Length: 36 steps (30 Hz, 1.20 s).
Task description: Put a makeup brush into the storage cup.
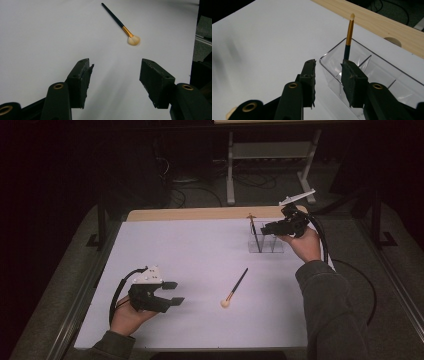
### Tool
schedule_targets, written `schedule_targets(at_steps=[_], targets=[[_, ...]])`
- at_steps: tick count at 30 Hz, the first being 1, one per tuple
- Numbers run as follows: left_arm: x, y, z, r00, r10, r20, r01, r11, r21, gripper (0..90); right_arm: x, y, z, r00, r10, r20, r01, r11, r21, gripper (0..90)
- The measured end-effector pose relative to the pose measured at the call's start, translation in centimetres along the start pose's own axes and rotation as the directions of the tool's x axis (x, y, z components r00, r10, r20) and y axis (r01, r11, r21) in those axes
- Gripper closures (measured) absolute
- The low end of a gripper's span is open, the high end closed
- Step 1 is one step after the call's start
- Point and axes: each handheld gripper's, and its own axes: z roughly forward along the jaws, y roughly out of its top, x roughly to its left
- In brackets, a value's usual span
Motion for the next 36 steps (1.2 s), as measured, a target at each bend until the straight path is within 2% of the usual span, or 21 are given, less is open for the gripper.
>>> schedule_targets(at_steps=[5,7,12,13,14,15,17,23,25,28,32,36], targets=[[0.0,0.0,-0.1,1.0000,-0.006,-0.001,0.006,1.0000,0.000,40.5,0.0,-0.4,-0.5,0.9999,-0.010,0.002,0.010,1.000,-0.002,59.8],[0.0,0.0,0.0,1.0000,-0.004,-0.001,0.004,1.0000,-0.001,40.4,0.3,-0.5,-0.7,1.0000,-0.001,-0.004,0.001,1.000,-0.006,59.3],[0.0,0.0,0.1,1.0000,-0.003,-0.001,0.003,1.0000,0.001,40.3,0.5,-0.7,-1.0,0.9998,-0.021,-0.002,0.021,1.000,-0.014,57.4],[0.0,0.0,0.0,1.0000,-0.002,-0.001,0.002,1.0000,0.002,40.3,0.7,-0.7,-1.1,1.0000,-0.005,-0.003,0.005,1.000,-0.009,57.3],[0.0,0.0,0.0,1.0000,-0.002,-0.002,0.002,1.0000,0.002,40.3,0.6,-0.8,-1.1,0.9998,-0.017,-0.005,0.017,1.000,-0.012,56.5],[0.0,0.0,0.0,1.0000,-0.002,-0.002,0.002,1.0000,0.002,40.3,0.7,-0.9,-1.2,1.0000,-0.001,-0.007,0.001,1.000,-0.010,56.0],[0.0,0.0,0.0,1.0000,-0.002,-0.003,0.002,1.0000,0.003,40.3,0.7,-1.1,-1.2,0.9998,-0.018,-0.008,0.018,1.000,-0.011,55.3],[0.0,0.1,0.1,1.0000,-0.002,-0.004,0.002,1.0000,0.005,40.1,1.0,-1.6,-1.4,0.9997,-0.020,-0.013,0.020,1.000,-0.010,50.8],[0.0,0.1,0.1,1.0000,-0.004,-0.003,0.004,1.0000,0.006,40.1,1.3,-1.8,-1.6,0.9998,-0.011,-0.017,0.011,1.000,-0.014,48.8],[0.0,0.1,0.2,1.0000,0.000,-0.002,0.000,1.0000,0.007,40.0,1.6,-2.0,-1.7,0.9993,-0.033,-0.020,0.032,0.999,-0.021,46.4],[-0.2,0.2,0.1,1.0000,-0.001,-0.003,0.001,1.0000,0.005,39.9,2.3,-2.2,-1.9,0.9989,-0.039,-0.026,0.039,0.999,-0.012,42.9],[-0.2,0.3,0.1,1.0000,0.002,-0.002,-0.002,1.0000,0.001,39.9,2.8,-2.3,-2.2,0.9980,-0.053,-0.035,0.052,0.998,-0.023,41.6]])
